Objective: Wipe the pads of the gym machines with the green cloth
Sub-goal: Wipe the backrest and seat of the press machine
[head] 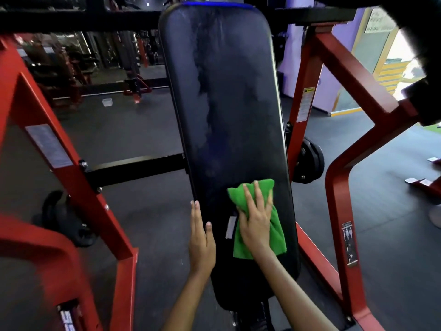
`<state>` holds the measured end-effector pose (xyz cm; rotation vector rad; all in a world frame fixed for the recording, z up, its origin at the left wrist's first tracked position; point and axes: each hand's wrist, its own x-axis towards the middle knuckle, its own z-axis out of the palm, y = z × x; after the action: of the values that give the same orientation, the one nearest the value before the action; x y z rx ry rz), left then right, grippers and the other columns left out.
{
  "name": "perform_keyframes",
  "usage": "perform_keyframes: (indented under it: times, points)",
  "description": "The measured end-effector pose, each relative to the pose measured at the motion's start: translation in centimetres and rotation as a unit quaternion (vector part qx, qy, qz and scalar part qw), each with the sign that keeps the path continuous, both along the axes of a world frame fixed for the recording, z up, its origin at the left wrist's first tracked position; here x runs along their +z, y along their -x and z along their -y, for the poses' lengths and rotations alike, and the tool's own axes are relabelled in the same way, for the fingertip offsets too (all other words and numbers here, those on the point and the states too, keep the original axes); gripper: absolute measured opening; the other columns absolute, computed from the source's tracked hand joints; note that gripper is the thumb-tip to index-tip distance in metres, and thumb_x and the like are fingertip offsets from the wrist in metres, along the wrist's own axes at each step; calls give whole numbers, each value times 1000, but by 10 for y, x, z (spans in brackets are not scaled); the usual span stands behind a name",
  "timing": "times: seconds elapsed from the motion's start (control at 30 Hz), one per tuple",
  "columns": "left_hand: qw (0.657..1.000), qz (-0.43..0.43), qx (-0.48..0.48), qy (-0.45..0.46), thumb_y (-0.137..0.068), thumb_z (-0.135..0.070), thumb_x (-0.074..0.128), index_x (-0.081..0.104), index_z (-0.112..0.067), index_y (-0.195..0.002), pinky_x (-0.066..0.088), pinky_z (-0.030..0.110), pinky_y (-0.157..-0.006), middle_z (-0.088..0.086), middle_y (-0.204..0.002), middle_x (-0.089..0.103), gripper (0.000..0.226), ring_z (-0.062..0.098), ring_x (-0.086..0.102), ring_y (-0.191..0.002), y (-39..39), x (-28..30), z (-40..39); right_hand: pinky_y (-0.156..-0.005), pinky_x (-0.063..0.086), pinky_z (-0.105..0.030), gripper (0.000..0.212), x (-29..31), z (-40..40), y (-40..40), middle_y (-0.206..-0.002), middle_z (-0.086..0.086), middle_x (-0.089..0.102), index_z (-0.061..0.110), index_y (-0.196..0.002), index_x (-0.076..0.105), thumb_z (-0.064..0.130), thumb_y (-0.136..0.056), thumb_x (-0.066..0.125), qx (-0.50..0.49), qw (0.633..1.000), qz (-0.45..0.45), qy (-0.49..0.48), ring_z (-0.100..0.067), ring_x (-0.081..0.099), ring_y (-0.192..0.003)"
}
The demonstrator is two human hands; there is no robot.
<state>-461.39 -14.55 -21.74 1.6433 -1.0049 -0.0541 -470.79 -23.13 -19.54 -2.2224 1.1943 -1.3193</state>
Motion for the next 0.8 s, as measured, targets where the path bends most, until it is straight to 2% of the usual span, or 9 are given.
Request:
perform_keyframes:
  times: [0.2,0.33,0.43,0.5,0.57,0.63,0.67,0.73,0.8]
  points:
    - [998,-38,-25,-33,-99,-6,34,7,-30,-145,13,-1,-104,-17,-153,9,58,-21,9,-133,-1,-14,-11,-113,18,-55,74,-33,-16,15,-152,1,26,32,-147,23,22,-77,44,95,949,-214,210,-42,17,-138]
    - [996,-63,-57,-39,-96,-31,29,6,-36,-142,10,-3,-102,-24,-150,8,52,-29,7,-127,-3,-10,-17,-113,21,-56,75,-5,-2,7,-154,3,25,31,-145,30,14,-74,46,31,988,-114,95,-39,11,-141]
    - [991,-89,-88,-39,-97,-38,30,4,-39,-142,8,16,-115,-29,-150,4,52,-21,6,-134,-3,-6,-20,-111,18,-58,69,20,-9,-20,-153,-2,26,27,-144,32,20,-75,41,18,994,-88,64,-44,10,-138]
    - [992,-17,-69,-109,-87,-54,22,-4,-32,-144,-4,35,-117,-21,-153,-6,66,-8,-4,-140,-4,-9,-22,-109,17,-60,71,11,-16,-24,-152,-3,25,25,-143,32,24,-73,42,63,974,-161,144,-47,13,-136]
    - [965,135,-15,-224,-78,-61,19,-8,-16,-147,-18,45,-112,-4,-155,-15,86,6,-16,-143,-6,-23,-25,-108,19,-61,70,-12,-16,-12,-150,-2,27,26,-141,33,30,-72,45,109,932,-236,252,-47,19,-135]
    - [934,209,4,-290,-78,-68,28,-3,1,-149,-19,48,-110,13,-157,-4,104,19,-9,-144,-3,-29,-29,-112,19,-58,72,-23,-8,8,-151,-1,27,28,-142,32,29,-73,51,113,914,-263,288,-45,19,-136]
    - [926,219,10,-308,-77,-73,32,-8,4,-147,-19,50,-110,16,-157,-3,112,23,-6,-144,-1,-32,-30,-112,19,-57,75,-24,-3,14,-151,0,27,29,-143,31,22,-72,55,88,930,-242,264,-43,18,-136]
    - [909,197,1,-368,-76,-78,39,-37,0,-136,-21,54,-108,12,-152,-29,125,23,-17,-144,1,-32,-31,-110,24,-61,82,-8,3,13,-152,1,26,29,-144,31,11,-68,58,25,974,-159,160,-42,14,-138]
    - [881,155,-32,-446,-75,-77,47,-47,-3,-127,-17,57,-108,7,-141,-45,130,21,-21,-143,2,-26,-29,-109,23,-61,79,11,3,-2,-153,0,26,28,-144,30,11,-70,53,7,990,-102,101,-42,10,-139]
